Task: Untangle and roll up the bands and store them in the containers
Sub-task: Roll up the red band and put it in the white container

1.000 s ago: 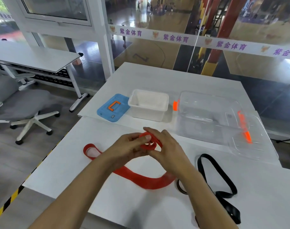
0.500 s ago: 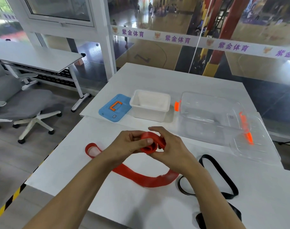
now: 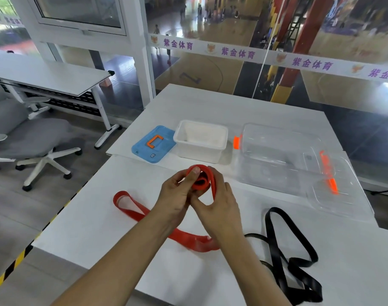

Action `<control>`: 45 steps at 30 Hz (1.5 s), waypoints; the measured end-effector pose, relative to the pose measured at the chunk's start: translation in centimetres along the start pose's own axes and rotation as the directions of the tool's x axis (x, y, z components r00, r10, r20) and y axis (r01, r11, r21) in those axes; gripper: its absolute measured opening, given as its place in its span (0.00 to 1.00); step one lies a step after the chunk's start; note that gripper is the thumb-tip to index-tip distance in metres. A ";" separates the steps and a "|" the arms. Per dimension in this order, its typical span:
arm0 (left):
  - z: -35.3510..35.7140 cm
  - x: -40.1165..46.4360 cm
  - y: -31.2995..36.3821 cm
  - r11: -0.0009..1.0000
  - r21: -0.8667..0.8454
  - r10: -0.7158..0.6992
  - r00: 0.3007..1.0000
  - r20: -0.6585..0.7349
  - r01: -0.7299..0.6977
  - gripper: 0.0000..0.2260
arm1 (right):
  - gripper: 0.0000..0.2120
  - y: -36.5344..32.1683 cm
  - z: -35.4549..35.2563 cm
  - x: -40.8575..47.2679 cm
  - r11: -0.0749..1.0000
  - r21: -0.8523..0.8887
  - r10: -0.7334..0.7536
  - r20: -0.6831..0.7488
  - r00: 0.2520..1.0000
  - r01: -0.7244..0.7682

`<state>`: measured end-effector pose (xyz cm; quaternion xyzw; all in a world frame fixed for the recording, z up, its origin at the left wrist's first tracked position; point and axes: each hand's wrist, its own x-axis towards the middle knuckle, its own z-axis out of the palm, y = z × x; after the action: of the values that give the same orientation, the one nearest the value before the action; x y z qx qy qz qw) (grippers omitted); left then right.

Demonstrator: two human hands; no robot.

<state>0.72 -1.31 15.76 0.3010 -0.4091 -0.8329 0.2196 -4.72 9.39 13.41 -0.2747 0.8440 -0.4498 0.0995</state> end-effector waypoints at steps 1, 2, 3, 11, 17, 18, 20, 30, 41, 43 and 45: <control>0.2 -0.1 -0.2 1.000 -0.025 -0.009 1.000 0.005 0.009 0.17 | 0.33 0.0 0.2 0.0 1.000 -0.007 0.020 -0.019 1.000 -0.020; 0.3 -0.1 -0.4 0.999 -0.043 -0.019 1.000 0.017 0.019 0.18 | 0.33 -0.1 0.4 -0.1 0.999 -0.010 0.041 -0.040 0.998 -0.041; 0.4 -0.1 -0.6 0.998 -0.049 -0.031 0.999 0.033 0.033 0.18 | 0.33 0.0 0.5 -0.1 0.998 -0.008 0.058 -0.060 0.997 -0.058; -1.0 0.3 0.4 0.963 0.223 -0.182 0.977 0.114 0.154 0.14 | 0.28 1.5 -1.6 1.8 0.995 -0.082 -0.039 0.164 0.986 0.053; -1.9 0.6 3.7 0.801 0.597 -0.223 0.909 0.352 -0.035 0.13 | 0.34 1.3 -5.1 3.3 0.933 -0.249 -0.149 0.390 0.909 0.260; -1.7 0.7 4.2 0.737 0.671 -0.236 0.899 0.369 -0.082 0.14 | 0.34 1.2 -5.3 3.3 0.925 -0.246 -0.172 0.406 0.898 0.289; -1.3 0.9 4.8 0.647 0.748 -0.224 0.901 0.372 -0.148 0.14 | 0.35 1.0 -5.6 3.4 0.923 -0.216 -0.213 0.404 0.890 0.319; 0.1 0.6 2.8 0.846 0.493 0.065 0.958 0.278 -0.201 0.16 | 0.30 0.5 -5.1 3.8 0.990 0.077 -0.132 0.212 0.968 0.118; 2.5 0.4 1.7 0.864 0.417 0.275 0.958 0.077 -0.281 0.07 | 0.26 0.5 -4.8 3.0 0.976 0.217 -0.042 0.149 0.988 0.009; 3.1 0.4 1.2 0.895 0.379 0.267 0.963 -0.028 -0.237 0.09 | 0.28 0.0 -4.0 2.3 0.978 0.210 -0.024 0.115 0.993 0.000; 3.8 0.3 0.7 0.925 0.339 0.220 0.970 -0.103 -0.174 0.12 | 0.31 -0.4 -2.8 1.6 0.971 0.240 -0.002 0.014 1.000 -0.002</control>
<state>-2.05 0.21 18.10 0.3480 -0.5534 -0.7040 0.2773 -7.10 10.29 15.44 -0.2638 0.7828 -0.5464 0.1379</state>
